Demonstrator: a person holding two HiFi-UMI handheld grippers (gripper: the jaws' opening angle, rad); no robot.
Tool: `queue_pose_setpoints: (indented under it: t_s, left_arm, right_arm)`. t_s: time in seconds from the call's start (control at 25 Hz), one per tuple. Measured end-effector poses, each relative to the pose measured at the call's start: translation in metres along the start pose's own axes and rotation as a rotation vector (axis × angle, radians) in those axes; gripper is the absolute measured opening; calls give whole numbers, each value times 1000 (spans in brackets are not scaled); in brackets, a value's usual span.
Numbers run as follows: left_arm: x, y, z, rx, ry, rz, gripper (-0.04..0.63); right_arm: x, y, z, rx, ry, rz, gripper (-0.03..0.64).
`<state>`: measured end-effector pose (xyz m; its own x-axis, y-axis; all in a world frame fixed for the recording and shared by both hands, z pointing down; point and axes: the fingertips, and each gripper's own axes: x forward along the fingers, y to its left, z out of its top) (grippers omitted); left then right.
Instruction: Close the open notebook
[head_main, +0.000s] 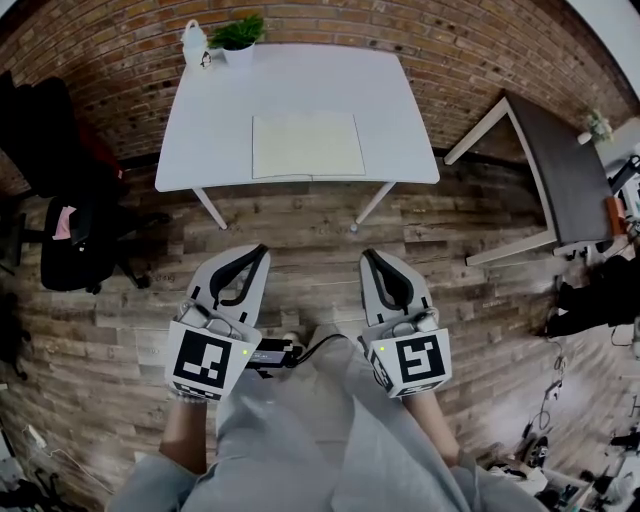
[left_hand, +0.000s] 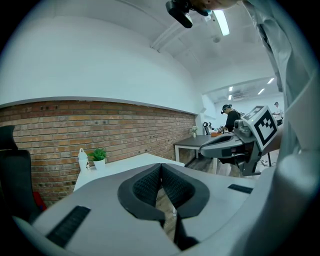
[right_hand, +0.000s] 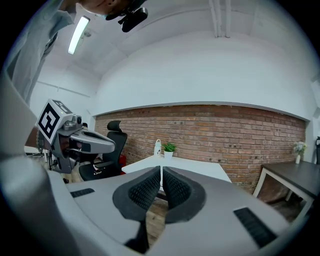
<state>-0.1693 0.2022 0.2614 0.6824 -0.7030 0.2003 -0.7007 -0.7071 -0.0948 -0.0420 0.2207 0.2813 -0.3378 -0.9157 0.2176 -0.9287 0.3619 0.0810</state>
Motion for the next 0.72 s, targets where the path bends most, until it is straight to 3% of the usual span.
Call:
queue_pose_setpoints:
  t_s: [0.36, 0.72]
  left_arm:
    - [13, 1, -3, 4, 4, -13, 18]
    - [54, 15, 3, -5, 11, 14, 18]
  right_arm:
    - [3, -11, -6, -1, 14, -14, 44]
    - [40, -42, -3, 1, 6, 30, 44]
